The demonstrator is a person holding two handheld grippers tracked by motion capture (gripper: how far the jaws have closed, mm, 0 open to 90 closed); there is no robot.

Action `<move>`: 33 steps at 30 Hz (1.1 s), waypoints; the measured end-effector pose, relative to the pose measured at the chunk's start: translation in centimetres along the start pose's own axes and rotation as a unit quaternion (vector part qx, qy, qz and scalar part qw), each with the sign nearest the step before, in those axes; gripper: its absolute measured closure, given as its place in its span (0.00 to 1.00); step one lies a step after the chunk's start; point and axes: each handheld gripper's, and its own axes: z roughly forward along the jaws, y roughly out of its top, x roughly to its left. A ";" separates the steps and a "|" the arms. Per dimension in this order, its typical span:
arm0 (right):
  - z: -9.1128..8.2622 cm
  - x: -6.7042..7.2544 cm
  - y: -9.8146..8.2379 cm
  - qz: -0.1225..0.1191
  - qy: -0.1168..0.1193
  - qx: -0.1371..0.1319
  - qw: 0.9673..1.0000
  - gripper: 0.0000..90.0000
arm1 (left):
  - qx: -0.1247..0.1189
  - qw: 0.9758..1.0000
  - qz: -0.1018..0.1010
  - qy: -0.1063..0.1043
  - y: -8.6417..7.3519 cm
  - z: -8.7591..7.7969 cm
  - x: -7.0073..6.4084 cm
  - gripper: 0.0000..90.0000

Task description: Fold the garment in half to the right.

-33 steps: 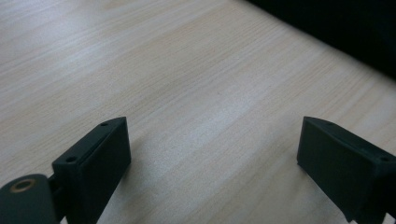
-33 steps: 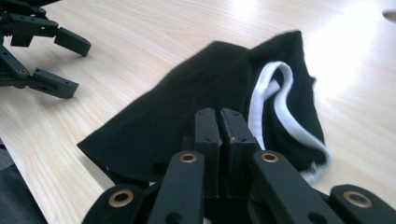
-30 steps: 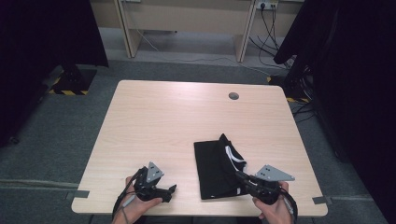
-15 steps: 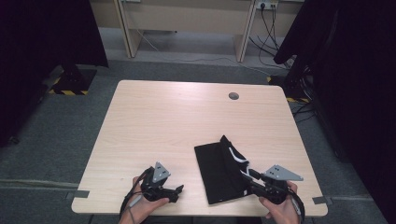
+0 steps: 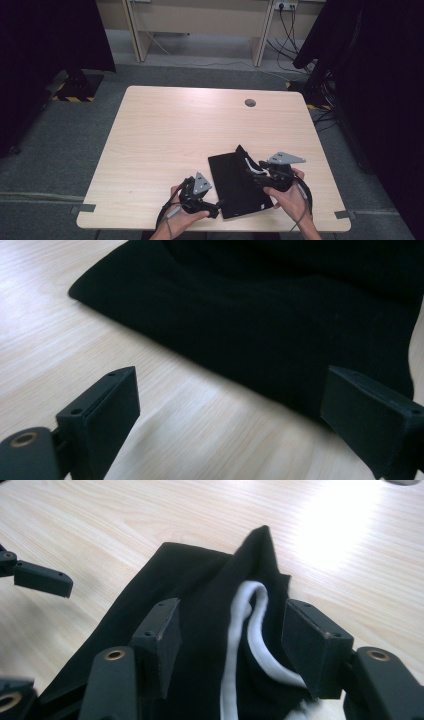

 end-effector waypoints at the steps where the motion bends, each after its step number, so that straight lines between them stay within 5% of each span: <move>1: 0.4 0.1 0.3 -0.002 0.000 0.005 1.000 0.47 | -0.001 1.000 -0.002 -0.002 0.1 0.2 -0.1 0.09; 8: 2.8 0.2 1.0 -0.019 0.010 0.033 0.999 0.62 | 0.009 1.000 0.008 0.008 0.2 1.2 -0.4 0.08; 15: 3.7 -0.5 0.8 -0.039 0.026 0.034 0.998 0.97 | 0.041 0.999 0.026 0.026 0.1 2.2 -0.8 0.05; 20: 3.1 -1.3 1.1 -0.048 0.017 0.036 0.998 0.98 | 0.046 0.998 0.022 0.022 0.1 2.2 -0.5 0.04; 25: 2.7 -2.6 0.6 -0.026 0.012 0.029 0.999 0.98 | 0.047 0.998 0.023 0.022 0.2 2.2 -0.5 0.04; 33: 4.3 -4.0 -1.3 0.001 0.023 0.047 0.999 0.97 | 0.047 0.998 0.022 0.023 0.1 2.2 -0.1 0.04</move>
